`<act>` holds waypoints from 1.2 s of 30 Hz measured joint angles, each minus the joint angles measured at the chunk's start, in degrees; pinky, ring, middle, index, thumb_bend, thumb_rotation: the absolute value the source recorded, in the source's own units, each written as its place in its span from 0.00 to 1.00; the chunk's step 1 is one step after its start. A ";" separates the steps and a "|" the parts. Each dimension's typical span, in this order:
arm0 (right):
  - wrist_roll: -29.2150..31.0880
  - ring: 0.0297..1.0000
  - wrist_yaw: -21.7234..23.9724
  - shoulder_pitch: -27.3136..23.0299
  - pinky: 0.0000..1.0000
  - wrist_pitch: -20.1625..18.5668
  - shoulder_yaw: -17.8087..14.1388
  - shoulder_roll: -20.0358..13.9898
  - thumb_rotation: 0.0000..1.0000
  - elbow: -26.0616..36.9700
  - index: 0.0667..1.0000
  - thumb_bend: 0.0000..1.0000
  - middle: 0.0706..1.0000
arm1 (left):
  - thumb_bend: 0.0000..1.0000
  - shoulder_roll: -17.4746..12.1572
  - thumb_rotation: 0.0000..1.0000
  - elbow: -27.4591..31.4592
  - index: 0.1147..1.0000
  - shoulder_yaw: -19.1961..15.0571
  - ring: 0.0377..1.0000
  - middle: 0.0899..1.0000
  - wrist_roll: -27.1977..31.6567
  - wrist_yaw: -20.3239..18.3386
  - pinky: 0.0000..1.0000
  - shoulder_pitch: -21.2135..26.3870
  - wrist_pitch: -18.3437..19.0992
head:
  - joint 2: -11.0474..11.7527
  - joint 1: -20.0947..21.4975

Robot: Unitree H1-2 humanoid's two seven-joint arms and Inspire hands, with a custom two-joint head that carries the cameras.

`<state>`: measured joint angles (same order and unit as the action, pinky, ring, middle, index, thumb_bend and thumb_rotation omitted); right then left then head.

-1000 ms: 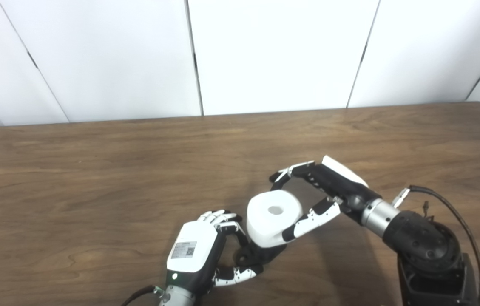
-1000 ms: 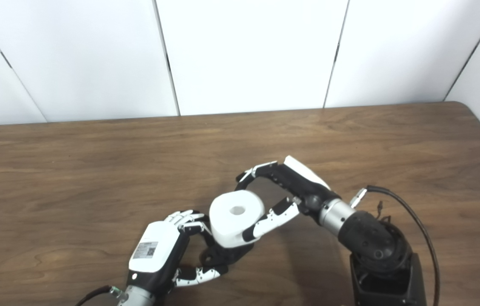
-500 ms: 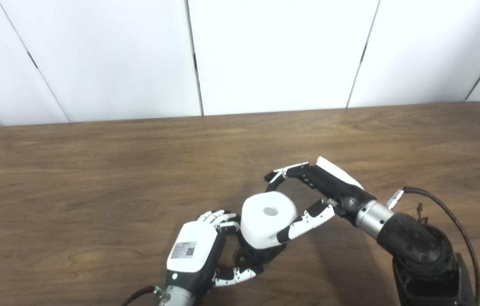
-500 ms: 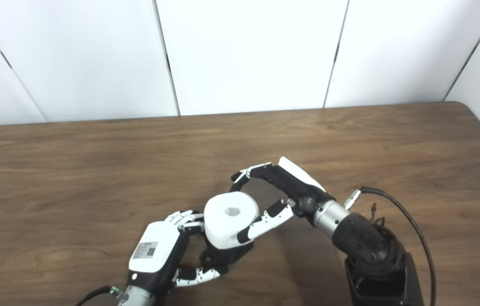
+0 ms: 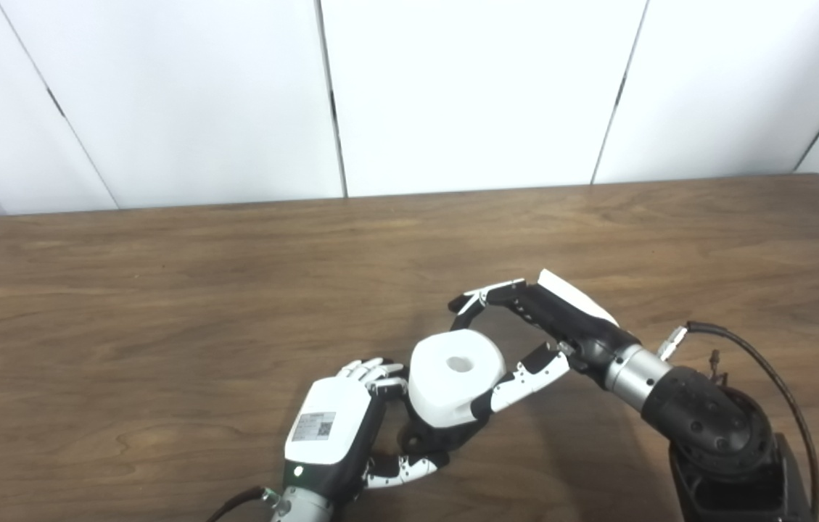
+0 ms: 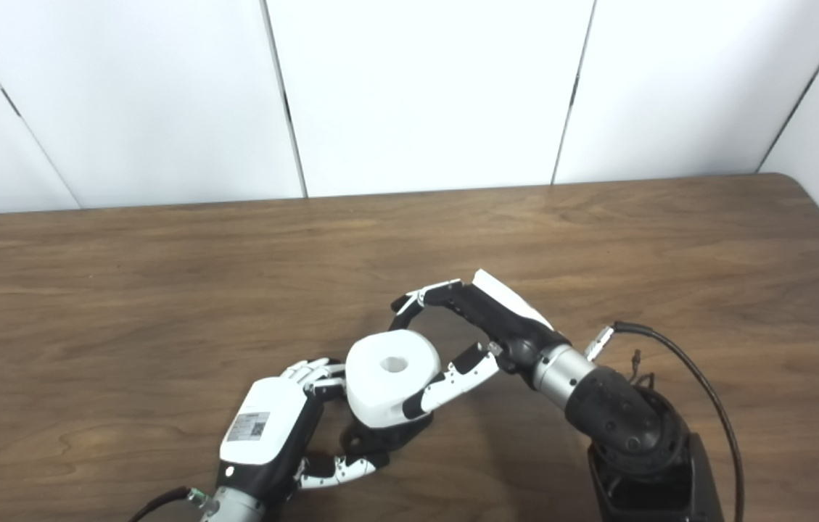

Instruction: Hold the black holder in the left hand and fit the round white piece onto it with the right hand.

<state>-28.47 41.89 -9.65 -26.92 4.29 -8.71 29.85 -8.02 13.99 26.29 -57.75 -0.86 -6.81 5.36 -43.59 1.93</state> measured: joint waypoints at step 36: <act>0.38 0.89 1.75 0.16 0.92 -0.21 2.81 -4.02 0.14 1.16 0.44 0.52 0.79 | 0.52 -0.01 0.05 0.01 0.42 0.00 0.84 0.76 -0.02 0.01 0.86 0.08 0.00 | -0.88 0.53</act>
<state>-28.10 43.64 -9.48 -27.13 7.11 -12.73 31.01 -8.03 14.00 26.29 -57.77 -0.85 -6.73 5.36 -44.47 2.46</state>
